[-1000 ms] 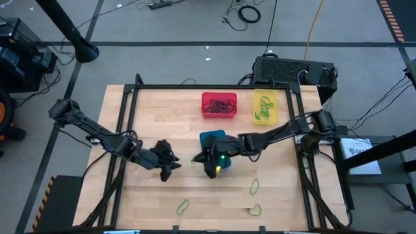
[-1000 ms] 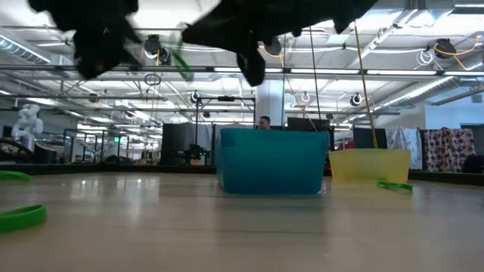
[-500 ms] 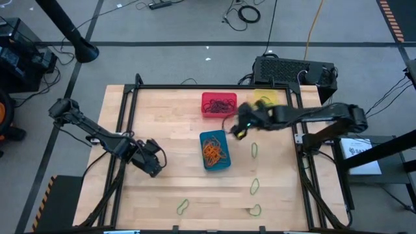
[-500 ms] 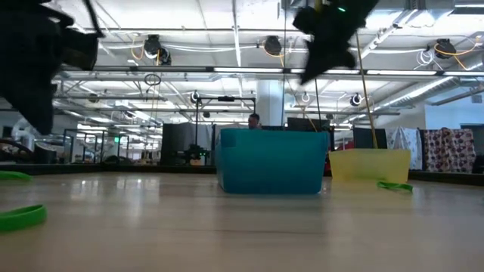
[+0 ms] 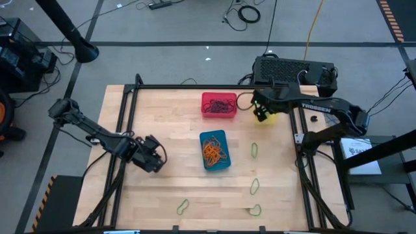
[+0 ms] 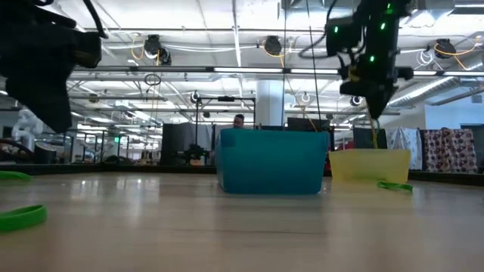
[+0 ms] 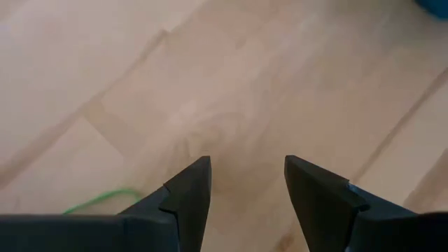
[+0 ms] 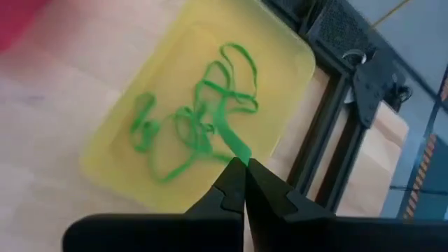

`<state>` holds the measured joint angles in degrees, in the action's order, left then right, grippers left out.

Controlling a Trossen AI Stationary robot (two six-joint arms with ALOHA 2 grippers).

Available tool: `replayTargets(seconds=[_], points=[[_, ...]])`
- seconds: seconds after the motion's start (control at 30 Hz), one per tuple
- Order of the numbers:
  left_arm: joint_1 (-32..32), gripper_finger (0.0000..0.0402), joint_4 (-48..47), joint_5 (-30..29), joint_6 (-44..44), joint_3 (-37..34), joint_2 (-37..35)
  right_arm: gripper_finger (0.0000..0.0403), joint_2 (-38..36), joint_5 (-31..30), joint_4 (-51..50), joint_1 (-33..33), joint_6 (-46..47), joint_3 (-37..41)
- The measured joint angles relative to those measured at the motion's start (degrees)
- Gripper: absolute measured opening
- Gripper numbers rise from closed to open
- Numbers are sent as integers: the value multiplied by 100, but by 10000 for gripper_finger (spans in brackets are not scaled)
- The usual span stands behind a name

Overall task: Sort rubber bands into baskets
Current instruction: Put the green rubber band into the yellow bin

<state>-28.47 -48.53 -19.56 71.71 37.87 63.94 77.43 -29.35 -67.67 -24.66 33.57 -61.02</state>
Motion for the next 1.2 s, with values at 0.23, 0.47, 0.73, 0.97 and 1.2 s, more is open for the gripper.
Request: replayTargets(seconds=[0.23, 0.47, 0.73, 0.97, 1.2], points=[[498, 189, -17, -154, 113, -2, -2, 0, 61, 248, 564, -768, -775, 345], [981, 189, 0, -162, 128, -2, -2, 1, 58, 352, 1022, -1058, -1324, 370], [1288, 189, 0, -170, 87, -2, -2, 63, 58, 591, 959, -1248, -1501, 370], [1314, 189, 2, -159, -10, -2, -2, 117, 58, 1264, 828, -1235, -1377, 354], [1310, 189, 11, 56, -14, -3, -2, 130, -227, 3246, 820, -410, -787, 333]])
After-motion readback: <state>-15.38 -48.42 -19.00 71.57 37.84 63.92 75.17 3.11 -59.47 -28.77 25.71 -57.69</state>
